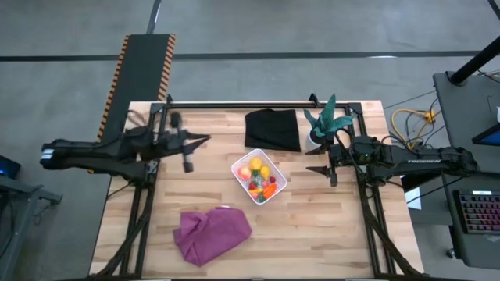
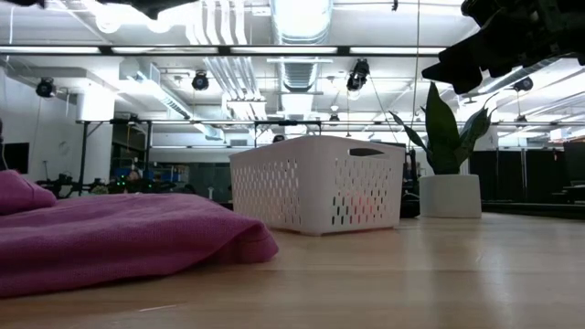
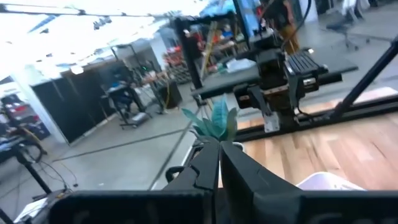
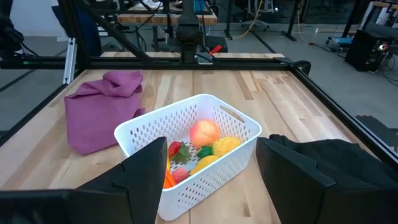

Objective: Pick and placing Produce into tupperware
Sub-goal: Return to Home Position

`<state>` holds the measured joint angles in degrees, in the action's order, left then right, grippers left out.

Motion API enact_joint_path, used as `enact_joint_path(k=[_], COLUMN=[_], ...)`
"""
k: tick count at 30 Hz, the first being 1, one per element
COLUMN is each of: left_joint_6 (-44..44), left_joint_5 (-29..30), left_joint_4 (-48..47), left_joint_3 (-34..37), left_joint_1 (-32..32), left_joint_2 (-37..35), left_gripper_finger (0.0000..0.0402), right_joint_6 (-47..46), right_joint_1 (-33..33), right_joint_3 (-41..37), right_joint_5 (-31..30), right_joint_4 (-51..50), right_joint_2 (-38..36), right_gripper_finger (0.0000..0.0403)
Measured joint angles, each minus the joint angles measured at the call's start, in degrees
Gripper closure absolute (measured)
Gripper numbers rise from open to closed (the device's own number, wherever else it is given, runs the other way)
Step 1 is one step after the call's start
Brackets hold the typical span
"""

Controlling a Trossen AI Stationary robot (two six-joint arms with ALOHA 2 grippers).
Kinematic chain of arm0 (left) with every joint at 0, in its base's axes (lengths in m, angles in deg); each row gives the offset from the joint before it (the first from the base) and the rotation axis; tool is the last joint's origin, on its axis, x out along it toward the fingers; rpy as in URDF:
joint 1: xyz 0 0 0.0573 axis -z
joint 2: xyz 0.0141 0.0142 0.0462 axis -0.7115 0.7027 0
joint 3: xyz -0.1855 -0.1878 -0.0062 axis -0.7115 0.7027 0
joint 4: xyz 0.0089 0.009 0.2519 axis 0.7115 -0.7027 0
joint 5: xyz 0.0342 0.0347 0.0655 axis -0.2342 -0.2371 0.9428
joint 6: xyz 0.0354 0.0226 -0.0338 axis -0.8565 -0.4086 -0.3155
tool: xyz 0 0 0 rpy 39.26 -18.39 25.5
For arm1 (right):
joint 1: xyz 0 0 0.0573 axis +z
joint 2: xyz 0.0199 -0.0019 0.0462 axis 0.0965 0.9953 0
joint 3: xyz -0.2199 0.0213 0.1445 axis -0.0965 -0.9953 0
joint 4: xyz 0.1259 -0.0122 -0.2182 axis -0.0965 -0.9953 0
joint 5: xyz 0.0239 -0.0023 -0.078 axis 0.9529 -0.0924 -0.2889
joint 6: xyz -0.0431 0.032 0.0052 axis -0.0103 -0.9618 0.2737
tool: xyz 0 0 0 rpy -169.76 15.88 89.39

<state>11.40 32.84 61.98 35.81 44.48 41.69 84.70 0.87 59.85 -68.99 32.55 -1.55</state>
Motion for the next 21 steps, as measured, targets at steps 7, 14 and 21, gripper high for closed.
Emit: enact_joint_path(k=[7,14,21], left_joint_6=[1.26,4.45,6.10], left_joint_5=[2.59,3.07,2.16], left_joint_4=[-3.26,-8.57,-9.53], left_joint_3=[7.85,14.12,21.52], left_joint_1=[3.36,3.81,3.81], left_joint_2=[-13.42,-23.94,-35.33], left_gripper_finger=[0.0401,0.0401,0.0402], right_joint_6=[-0.44,-1.49,-0.61], right_joint_1=[0.00,0.00,0.00], right_joint_3=[0.00,0.00,0.00], right_joint_5=[0.00,-0.02,-0.02], right_joint_4=[0.02,0.02,1.59], right_joint_2=[0.00,0.00,0.00], right_gripper_finger=[0.0161,0.0164,0.0162])
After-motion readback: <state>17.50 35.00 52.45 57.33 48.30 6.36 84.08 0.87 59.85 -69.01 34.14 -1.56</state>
